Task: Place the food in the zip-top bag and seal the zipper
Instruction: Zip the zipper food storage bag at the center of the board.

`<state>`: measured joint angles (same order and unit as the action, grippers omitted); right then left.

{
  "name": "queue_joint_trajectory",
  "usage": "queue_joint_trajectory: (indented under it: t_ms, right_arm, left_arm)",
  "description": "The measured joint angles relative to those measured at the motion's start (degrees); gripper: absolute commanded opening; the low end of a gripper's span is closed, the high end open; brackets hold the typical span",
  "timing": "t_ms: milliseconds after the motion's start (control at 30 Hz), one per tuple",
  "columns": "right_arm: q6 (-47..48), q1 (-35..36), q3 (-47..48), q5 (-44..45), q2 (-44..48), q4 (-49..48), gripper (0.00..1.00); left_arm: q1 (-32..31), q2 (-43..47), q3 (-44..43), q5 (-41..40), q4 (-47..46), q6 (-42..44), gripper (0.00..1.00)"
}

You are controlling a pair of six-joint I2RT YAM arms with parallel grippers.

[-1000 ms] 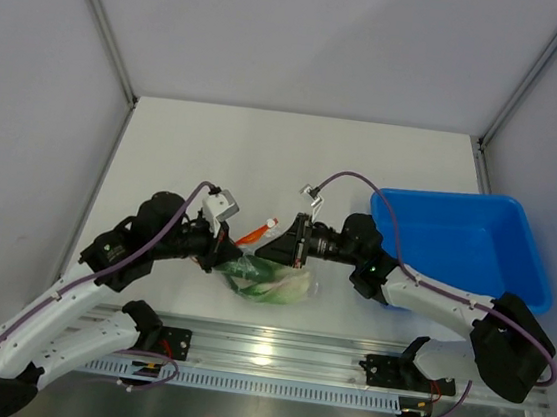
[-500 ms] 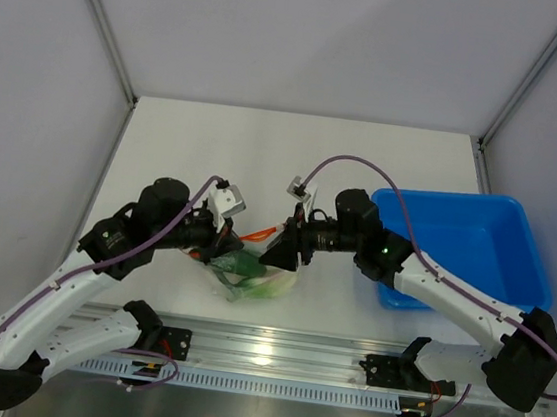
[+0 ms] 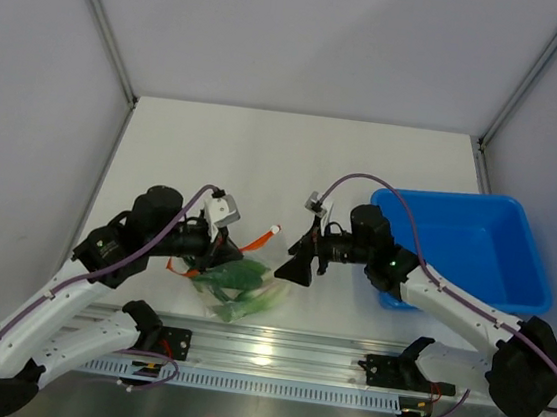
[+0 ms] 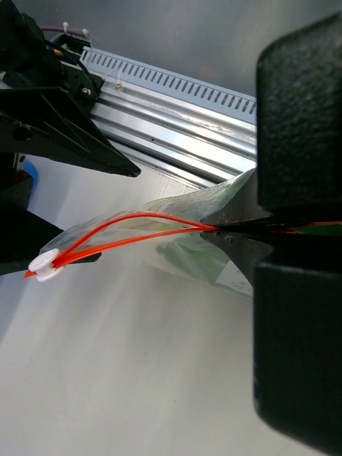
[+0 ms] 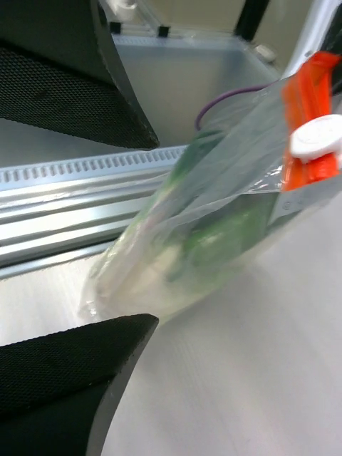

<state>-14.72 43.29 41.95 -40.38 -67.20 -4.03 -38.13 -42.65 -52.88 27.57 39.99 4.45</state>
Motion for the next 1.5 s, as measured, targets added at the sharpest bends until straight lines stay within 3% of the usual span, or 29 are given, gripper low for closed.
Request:
queue_joint_trajectory:
  t_ms: [233, 600, 767, 867, 967, 1300, 1500]
  right_arm:
    - [-6.45, 0.15, -4.02, 4.04, 5.05, -8.72, 0.99]
    - [-1.53, -0.33, -3.08, 0.22, 5.88, -9.57, 0.99]
    - [-0.68, -1.22, -6.25, -2.62, 3.41, -15.43, 0.99]
    - [-0.98, -2.10, -8.04, -2.58, 2.10, -17.86, 1.00]
    - [-1.57, -3.52, -10.16, -0.85, 1.57, -20.50, 0.99]
    - [-2.86, -4.85, -15.45, -0.42, -3.19, -26.29, 0.99]
    - [-3.30, -5.31, -15.28, -5.73, -5.53, -29.38, 0.99]
  left_arm:
    - [0.00, 0.24, 0.85, 2.08, -2.47, -2.12, 0.01]
    - [0.00, -4.63, -1.90, 4.42, -3.52, -4.09, 0.01]
    - [-0.26, -8.59, -7.82, 3.74, -1.36, -5.73, 0.01]
    - [-3.10, -13.55, -17.25, -2.78, 3.61, -6.45, 0.01]
    - [-5.29, -17.81, -21.22, -7.02, 4.76, -5.90, 0.01]
    - [-7.69, -24.11, -15.13, -14.12, 7.08, -5.29, 0.00]
    - [-7.78, -16.72, -12.50, -9.40, 4.44, -3.87, 0.01]
